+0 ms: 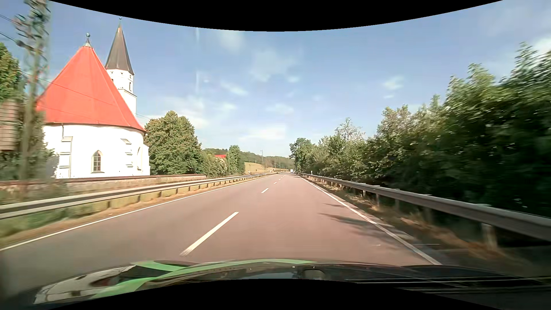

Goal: Follow the waypoints while adhering to traffic rules and regulations

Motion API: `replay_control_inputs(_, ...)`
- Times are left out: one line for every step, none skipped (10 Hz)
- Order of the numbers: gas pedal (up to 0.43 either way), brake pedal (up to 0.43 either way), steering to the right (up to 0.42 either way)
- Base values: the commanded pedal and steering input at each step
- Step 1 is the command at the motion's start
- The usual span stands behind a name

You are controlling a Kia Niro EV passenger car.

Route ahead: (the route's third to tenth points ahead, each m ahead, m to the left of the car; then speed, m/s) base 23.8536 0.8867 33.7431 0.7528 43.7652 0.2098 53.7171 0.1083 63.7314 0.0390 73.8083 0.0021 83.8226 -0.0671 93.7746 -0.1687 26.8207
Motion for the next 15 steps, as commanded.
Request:
replay_control_inputs(0.268, 0.000, -0.004)
replay_control_inputs(0.268, 0.000, -0.004)
replay_control_inputs(0.248, 0.000, -0.004)
replay_control_inputs(0.248, 0.000, -0.004)
replay_control_inputs(0.248, 0.000, -0.005)
replay_control_inputs(0.248, 0.000, -0.005)
replay_control_inputs(0.248, 0.000, -0.003)
replay_control_inputs(0.248, 0.000, -0.003)
replay_control_inputs(0.260, 0.000, -0.003)
replay_control_inputs(0.260, 0.000, -0.003)
replay_control_inputs(0.260, 0.000, -0.003)
replay_control_inputs(0.260, 0.000, -0.003)
replay_control_inputs(0.248, 0.000, -0.003)
replay_control_inputs(0.240, 0.000, -0.003)
replay_control_inputs(0.240, 0.000, -0.003)
